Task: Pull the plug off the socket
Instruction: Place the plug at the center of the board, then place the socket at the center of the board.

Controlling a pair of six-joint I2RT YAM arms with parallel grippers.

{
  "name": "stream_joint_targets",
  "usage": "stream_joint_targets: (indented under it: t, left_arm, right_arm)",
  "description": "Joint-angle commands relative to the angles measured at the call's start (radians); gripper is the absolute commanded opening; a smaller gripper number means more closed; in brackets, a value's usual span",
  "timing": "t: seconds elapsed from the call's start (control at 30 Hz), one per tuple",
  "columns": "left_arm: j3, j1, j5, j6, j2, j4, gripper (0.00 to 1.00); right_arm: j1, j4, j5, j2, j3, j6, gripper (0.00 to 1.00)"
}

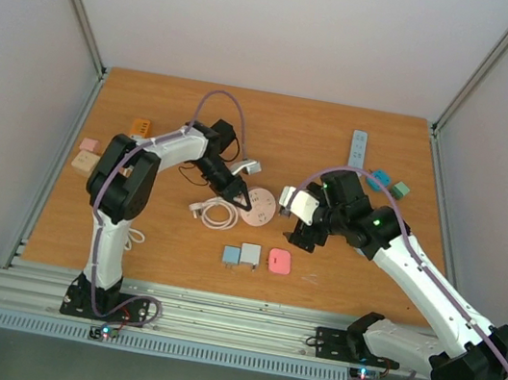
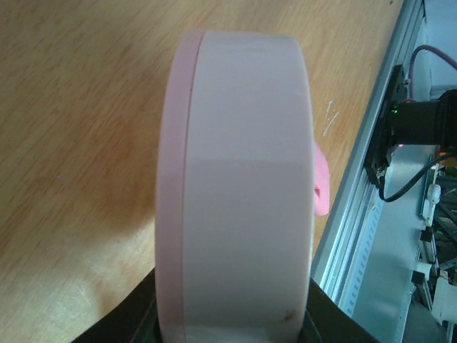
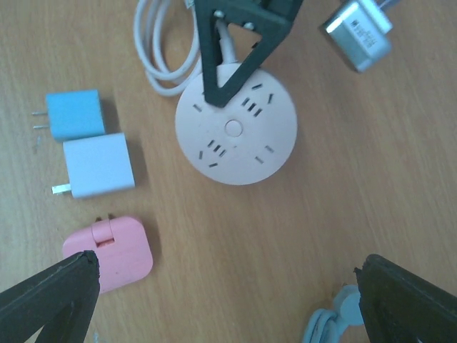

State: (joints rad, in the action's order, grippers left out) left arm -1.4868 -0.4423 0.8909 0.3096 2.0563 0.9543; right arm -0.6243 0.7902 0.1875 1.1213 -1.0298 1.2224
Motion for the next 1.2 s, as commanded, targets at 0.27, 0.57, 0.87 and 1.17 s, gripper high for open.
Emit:
stream_joint_targets:
  t: [0.27, 0.57, 0.87, 1.17]
  left_arm:
    - [-0.089, -0.030, -0.109, 0.019, 0.096, 0.059, 0.23]
    - [-0.094, -0.030, -0.150, 0.002, 0.084, 0.036, 0.63]
    - [-0.096, -0.024, -0.235, 0.010, 0.006, 0.030, 0.99]
    - [-0.052, 0.110, -0.318, -0.015, -0.263, -0.043, 0.99]
  right_arm:
    - [0.044, -0.082, 0.044, -0.017, 0.042, -0.092, 0.98]
    - [0.046, -0.111, 0.009, -0.015, 0.053, -0.110, 0.98]
    - [0.056, -0.133, -0.092, -0.040, 0.042, -0.133, 0.98]
    - [0.131, -0.047, -0.172, -0.114, -0.012, -0.177, 0.98]
